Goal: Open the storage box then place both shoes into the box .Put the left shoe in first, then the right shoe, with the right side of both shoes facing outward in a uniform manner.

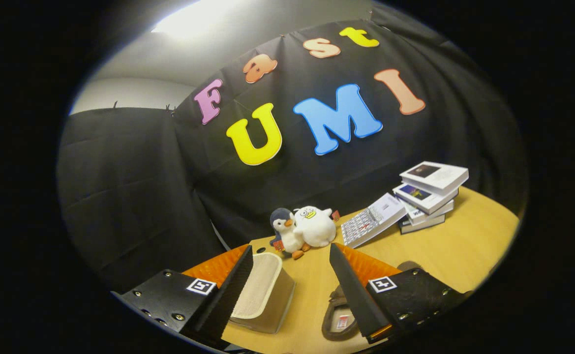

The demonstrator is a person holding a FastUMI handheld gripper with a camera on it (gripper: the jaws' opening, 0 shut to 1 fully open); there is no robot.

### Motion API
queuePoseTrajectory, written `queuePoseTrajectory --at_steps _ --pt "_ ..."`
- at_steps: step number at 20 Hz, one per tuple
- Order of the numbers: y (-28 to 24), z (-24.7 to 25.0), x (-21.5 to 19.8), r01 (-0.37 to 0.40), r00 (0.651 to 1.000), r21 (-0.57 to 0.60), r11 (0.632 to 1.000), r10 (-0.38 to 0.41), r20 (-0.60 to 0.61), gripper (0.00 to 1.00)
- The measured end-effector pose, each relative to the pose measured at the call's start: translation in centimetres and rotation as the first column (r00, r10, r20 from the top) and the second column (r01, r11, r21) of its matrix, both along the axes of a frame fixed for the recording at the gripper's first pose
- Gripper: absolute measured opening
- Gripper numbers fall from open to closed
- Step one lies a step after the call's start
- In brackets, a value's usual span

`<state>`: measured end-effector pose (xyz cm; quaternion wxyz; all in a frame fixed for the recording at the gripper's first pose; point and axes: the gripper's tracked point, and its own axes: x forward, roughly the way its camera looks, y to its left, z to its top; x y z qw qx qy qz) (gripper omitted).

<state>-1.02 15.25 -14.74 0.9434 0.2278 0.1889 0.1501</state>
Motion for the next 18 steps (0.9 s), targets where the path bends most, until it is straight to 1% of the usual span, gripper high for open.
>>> queuePoseTrajectory --at_steps 3,7,10,14,18 --pt "2.1 -2.4 -0.5 -0.035 0.994 0.123 0.992 0.048 -0.102 0.97" --pt "4.5 -5.1 -0.9 -0.068 0.969 0.257 0.964 0.125 -0.212 0.98" --pt "6.9 -6.6 -1.7 -0.082 0.943 0.38 0.921 0.195 -0.269 0.98" --pt "9.1 -8.7 -1.4 -0.073 0.911 0.463 0.883 0.248 -0.329 0.98" --pt "11.0 -10.2 -1.7 -0.051 0.875 0.554 0.831 0.305 -0.376 0.98"
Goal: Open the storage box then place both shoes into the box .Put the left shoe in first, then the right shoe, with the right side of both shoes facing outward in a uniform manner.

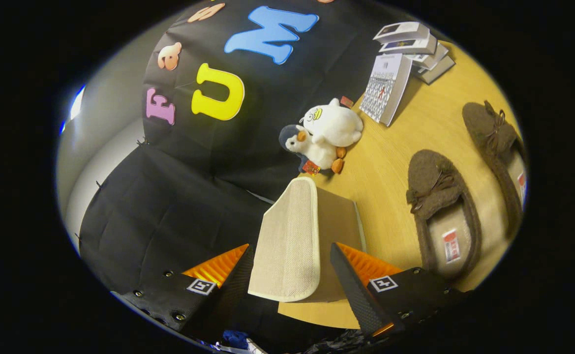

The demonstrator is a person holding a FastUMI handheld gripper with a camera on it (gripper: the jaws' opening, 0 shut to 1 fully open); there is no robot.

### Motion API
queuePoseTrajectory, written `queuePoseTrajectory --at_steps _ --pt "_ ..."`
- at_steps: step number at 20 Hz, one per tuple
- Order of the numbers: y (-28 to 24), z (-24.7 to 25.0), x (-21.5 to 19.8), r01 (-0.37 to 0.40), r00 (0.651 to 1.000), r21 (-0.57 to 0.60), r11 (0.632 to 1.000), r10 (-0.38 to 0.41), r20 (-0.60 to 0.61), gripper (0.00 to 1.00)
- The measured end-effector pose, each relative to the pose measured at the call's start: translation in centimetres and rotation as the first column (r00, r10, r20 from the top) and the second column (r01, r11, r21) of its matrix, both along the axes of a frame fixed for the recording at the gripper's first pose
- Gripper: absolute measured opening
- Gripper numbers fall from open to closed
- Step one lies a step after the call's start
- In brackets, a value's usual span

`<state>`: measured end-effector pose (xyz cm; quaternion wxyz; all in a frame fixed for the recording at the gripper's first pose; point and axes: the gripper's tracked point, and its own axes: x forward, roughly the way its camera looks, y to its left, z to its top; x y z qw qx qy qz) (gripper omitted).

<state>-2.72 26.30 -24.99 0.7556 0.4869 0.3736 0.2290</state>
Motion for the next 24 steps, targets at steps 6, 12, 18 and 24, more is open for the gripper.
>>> queuePoseTrajectory --at_steps 6,12,18,24 --pt "2.4 -1.9 -0.4 -0.017 0.996 0.077 0.997 0.024 -0.088 0.98" --pt "4.0 -2.9 -0.9 -0.029 0.987 0.143 0.989 0.051 -0.152 0.78" --pt "5.0 -3.0 -2.0 -0.081 0.98 0.15 0.985 0.106 -0.168 0.79" --pt "4.4 -2.8 -1.7 -0.071 0.981 0.128 0.989 0.093 -0.17 0.3"
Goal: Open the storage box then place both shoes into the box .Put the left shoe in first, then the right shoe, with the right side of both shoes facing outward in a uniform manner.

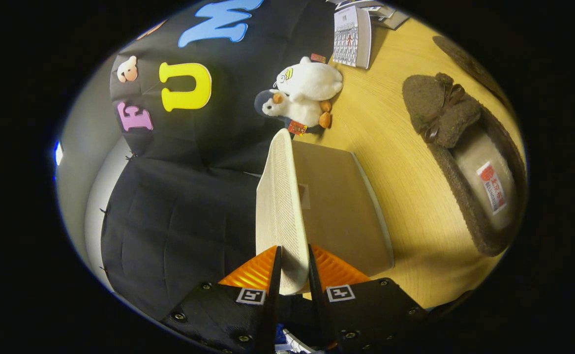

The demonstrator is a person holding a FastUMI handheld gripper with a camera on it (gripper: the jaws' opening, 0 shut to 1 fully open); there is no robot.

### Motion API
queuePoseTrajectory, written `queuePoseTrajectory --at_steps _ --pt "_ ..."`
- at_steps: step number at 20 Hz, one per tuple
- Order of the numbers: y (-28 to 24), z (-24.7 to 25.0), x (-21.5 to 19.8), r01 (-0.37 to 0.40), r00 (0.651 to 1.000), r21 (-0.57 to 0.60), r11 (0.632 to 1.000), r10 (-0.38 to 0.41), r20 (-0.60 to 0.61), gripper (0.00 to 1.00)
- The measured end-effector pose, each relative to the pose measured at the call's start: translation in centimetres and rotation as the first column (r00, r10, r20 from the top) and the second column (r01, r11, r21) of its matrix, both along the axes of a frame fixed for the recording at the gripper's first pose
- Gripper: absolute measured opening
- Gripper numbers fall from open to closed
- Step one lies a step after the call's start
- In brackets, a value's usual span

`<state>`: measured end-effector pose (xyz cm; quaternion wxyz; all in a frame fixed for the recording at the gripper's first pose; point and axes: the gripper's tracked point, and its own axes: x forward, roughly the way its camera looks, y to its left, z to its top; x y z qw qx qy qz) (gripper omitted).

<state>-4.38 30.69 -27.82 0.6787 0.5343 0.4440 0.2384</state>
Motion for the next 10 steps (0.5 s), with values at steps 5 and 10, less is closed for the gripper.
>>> queuePoseTrajectory --at_steps 5,10 --pt "0.0 0.9 0.8 0.016 1.0 -0.021 1.0 -0.016 0.013 0.01" --pt "-0.1 3.2 0.9 -0.019 0.997 -0.083 0.996 0.025 0.069 0.01"
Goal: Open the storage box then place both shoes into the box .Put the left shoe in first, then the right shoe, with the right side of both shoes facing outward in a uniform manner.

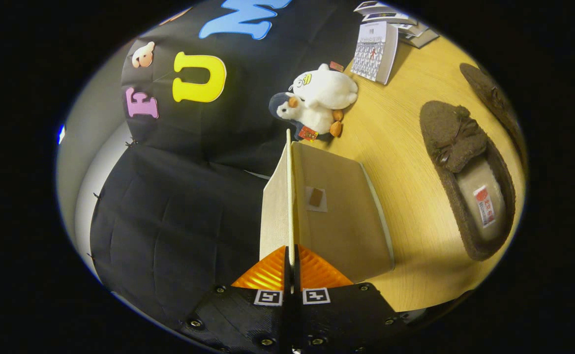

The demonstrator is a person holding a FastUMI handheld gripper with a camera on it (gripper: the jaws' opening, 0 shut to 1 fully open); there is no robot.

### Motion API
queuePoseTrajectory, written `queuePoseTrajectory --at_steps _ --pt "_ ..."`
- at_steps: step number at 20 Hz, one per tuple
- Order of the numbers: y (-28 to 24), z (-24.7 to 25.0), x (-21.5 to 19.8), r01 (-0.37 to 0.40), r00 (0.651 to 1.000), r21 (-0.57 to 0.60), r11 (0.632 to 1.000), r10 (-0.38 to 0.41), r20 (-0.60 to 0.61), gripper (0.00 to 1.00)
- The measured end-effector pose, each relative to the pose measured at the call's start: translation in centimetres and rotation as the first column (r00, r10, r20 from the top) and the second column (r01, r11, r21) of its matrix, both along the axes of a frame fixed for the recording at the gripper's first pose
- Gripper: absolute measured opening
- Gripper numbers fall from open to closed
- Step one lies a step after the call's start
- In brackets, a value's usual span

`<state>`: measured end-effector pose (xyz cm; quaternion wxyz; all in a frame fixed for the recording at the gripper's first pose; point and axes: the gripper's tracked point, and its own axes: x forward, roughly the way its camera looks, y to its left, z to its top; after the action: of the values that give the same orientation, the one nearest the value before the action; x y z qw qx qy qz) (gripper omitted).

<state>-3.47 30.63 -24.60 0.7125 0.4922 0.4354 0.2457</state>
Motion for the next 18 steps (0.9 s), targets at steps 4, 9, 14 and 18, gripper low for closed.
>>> queuePoseTrajectory --at_steps 4,9,14,18 --pt "0.6 3.1 0.6 -0.019 0.998 -0.033 0.999 0.02 0.056 0.01" --pt "2.2 6.8 1.2 -0.033 0.993 -0.065 0.997 0.04 0.112 0.01" --pt "4.7 9.6 1.3 -0.059 0.979 -0.16 0.985 0.088 0.183 0.01" --pt "7.8 12.4 0.9 -0.082 0.957 -0.216 0.973 0.138 0.256 0.01"
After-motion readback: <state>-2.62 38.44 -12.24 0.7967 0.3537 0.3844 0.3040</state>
